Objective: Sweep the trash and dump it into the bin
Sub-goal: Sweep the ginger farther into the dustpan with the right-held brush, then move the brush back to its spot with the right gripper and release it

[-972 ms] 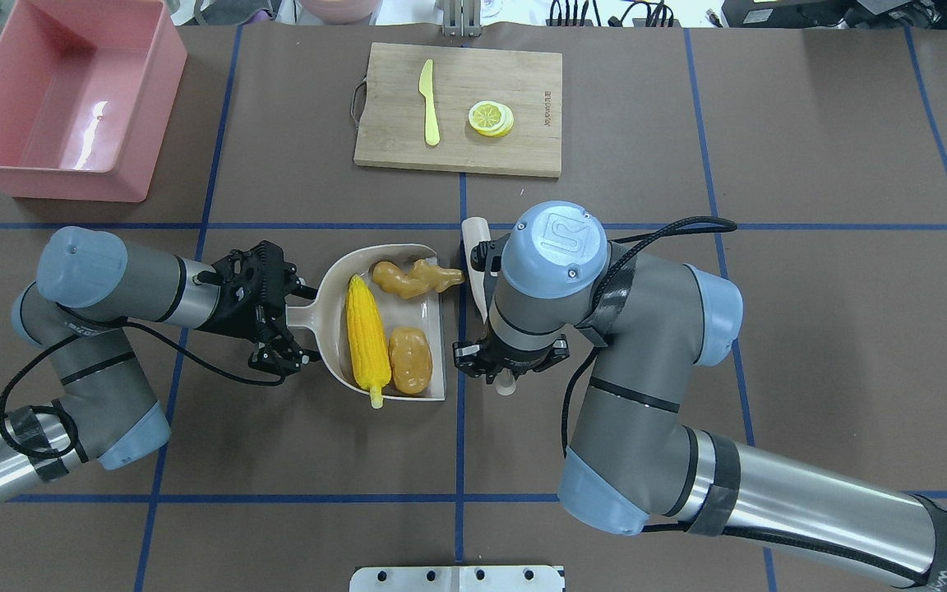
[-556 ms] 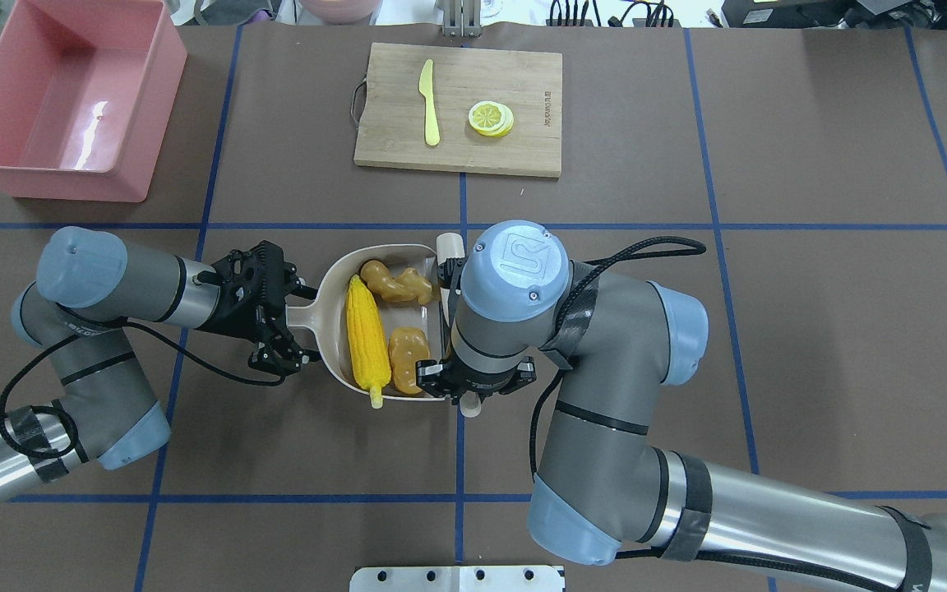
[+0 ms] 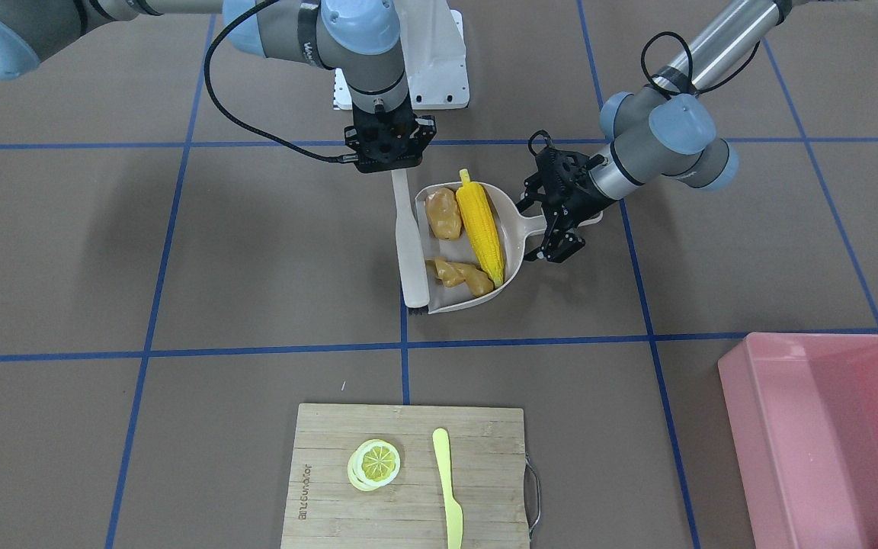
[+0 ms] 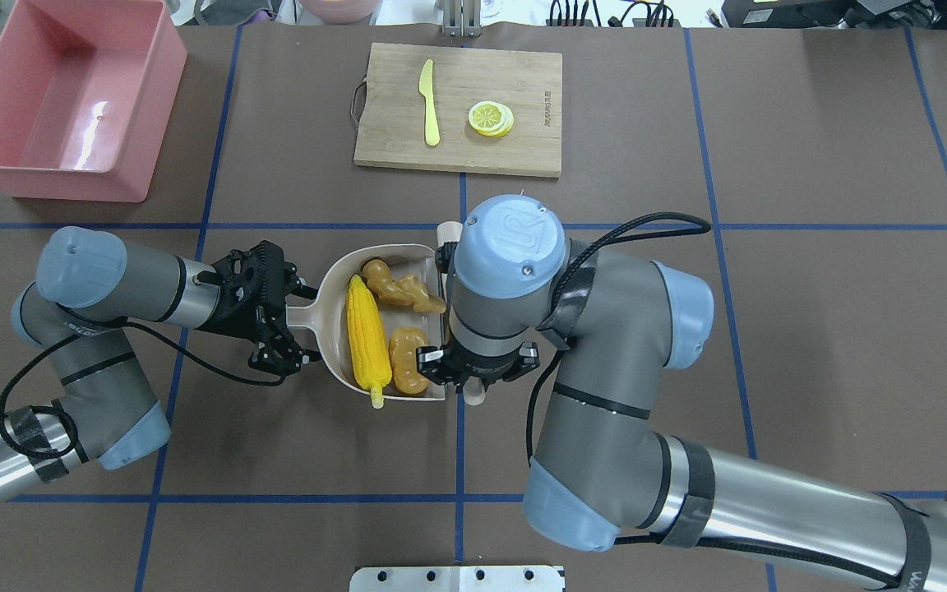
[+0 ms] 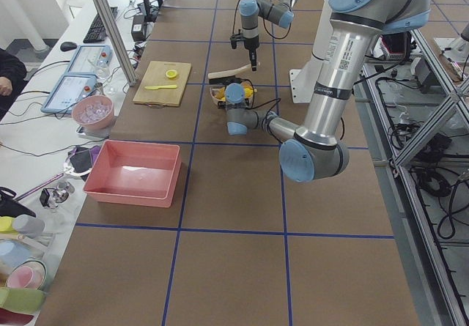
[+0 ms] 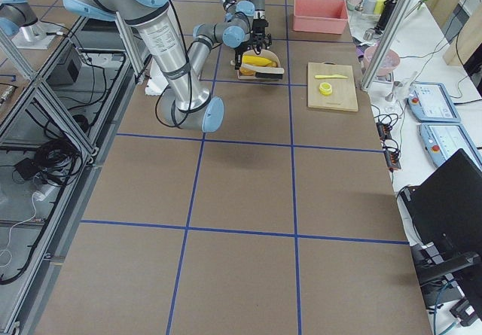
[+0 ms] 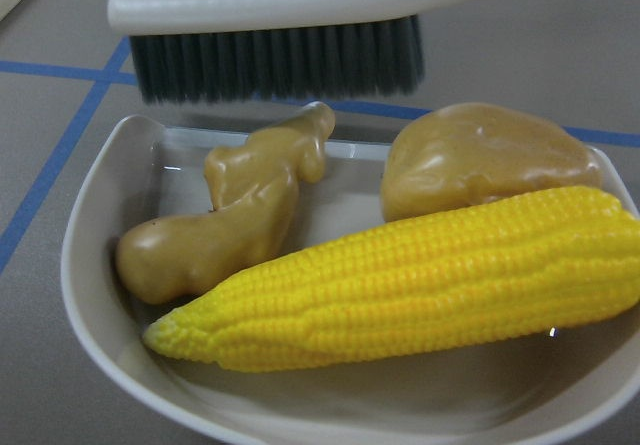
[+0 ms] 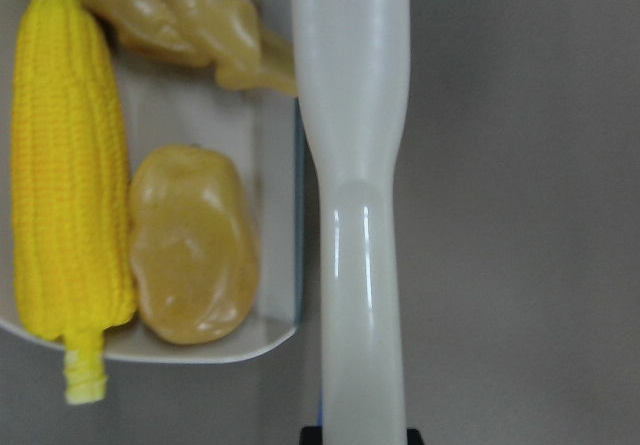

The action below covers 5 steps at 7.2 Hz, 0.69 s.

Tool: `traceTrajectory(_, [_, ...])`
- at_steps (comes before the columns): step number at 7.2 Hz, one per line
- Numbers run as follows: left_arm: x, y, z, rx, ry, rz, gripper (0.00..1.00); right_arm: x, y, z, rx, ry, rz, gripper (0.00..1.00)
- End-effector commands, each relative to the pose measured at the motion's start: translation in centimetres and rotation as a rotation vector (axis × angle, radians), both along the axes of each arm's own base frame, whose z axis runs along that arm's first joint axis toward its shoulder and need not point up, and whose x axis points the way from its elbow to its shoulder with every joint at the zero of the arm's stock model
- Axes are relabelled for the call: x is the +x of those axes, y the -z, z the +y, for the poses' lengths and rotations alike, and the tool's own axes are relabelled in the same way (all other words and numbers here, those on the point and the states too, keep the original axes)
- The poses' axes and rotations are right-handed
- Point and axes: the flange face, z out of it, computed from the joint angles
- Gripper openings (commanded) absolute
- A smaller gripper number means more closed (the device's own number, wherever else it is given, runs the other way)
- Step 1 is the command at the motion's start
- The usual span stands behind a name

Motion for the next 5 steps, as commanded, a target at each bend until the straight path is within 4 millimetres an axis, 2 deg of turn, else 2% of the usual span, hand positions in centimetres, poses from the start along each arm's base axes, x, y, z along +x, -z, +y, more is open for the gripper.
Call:
traceTrajectory(1, [0.0,0.1,0.0,0.002,-0.002,0.001,0.96,6.1,-4.4,-5.5,0.046,-0.007,0.023,0.00])
traceTrajectory(2, [-0.1,0.2,0.1,0.003,-0.002,0.004,0.90,9.3,-6.4,-7.6,0.032,-0.031,0.031,0.00])
traceTrajectory(3, [-0.1,0.1,0.1,0.004,-0.002,0.002,0.77,12.9,-10.3,-8.2,0.019,-0.065,0.060,0.00])
traceTrajectory(4, [-0.1,0.2,0.1,0.005,-0.002,0.003,0.65,17.6,-14.7,-8.1,0.050,-0.055,0.095,0.00])
traceTrajectory(5, [-0.1,0.3,0.1,0.009,-0.001,0.004,0.55,22.5,-19.4,-9.0,0.062,-0.060,0.146,0.00])
